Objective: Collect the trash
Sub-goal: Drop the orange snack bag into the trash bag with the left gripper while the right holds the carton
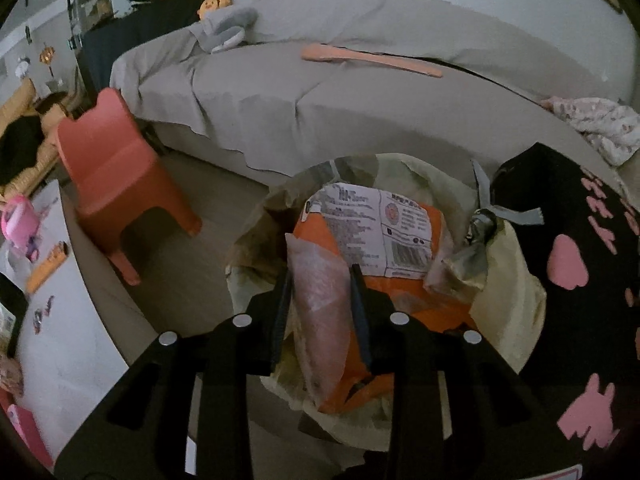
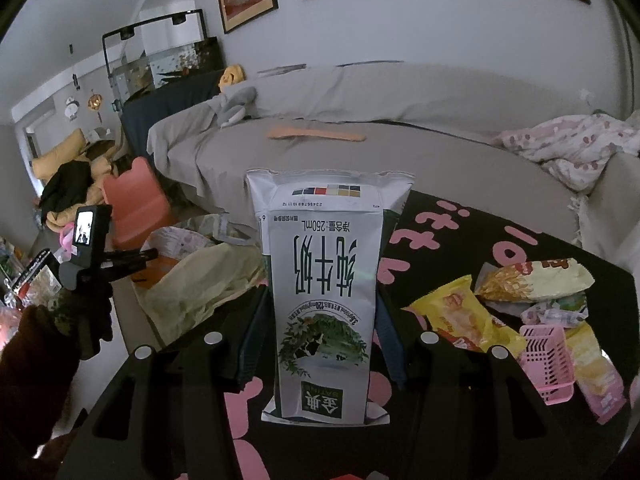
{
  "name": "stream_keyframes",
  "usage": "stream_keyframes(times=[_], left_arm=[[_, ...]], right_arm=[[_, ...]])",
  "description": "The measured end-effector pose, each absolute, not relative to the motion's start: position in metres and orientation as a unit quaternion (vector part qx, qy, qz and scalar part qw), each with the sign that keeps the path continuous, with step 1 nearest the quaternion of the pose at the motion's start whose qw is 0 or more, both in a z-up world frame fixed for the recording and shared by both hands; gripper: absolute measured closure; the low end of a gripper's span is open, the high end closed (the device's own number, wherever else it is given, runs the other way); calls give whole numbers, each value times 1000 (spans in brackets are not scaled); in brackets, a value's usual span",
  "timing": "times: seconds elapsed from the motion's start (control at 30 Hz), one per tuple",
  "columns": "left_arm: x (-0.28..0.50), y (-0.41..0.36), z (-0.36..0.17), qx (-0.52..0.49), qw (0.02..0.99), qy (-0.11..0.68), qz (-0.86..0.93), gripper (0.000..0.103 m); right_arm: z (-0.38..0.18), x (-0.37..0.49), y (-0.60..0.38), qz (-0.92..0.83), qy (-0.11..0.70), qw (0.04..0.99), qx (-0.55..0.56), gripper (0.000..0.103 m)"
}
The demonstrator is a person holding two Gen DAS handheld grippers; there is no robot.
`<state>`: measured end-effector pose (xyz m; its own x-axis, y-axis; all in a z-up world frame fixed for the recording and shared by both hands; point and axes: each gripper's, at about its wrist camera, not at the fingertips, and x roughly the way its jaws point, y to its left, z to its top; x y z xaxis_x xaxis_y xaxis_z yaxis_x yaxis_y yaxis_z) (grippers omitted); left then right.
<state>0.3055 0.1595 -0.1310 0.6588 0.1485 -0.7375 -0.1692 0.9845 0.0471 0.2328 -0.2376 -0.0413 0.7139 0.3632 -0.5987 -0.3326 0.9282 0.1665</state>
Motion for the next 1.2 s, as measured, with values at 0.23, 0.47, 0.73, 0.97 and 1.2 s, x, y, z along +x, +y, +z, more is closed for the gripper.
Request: stream_keyframes(times=[0.23, 0.47, 0.73, 0.97, 1.2], left_arm=[[303, 161, -126, -9, 912, 399, 100, 76], [294, 176, -118, -13, 914, 385, 126, 79], [280, 201, -84, -25, 925, 343, 164, 79], [283, 196, -85, -38, 926, 349, 140, 79], [302, 167, -118, -15, 915, 387, 112, 79]], right_arm=[[-40, 228, -238, 191, 322, 927, 10, 55], [-45, 230, -253, 182, 323, 928, 17, 55], [-55, 231, -261, 180, 331, 926, 28, 55], [-58, 233, -263, 179, 336, 924, 39, 55], [-49, 226, -260, 177, 328, 928, 26, 55]])
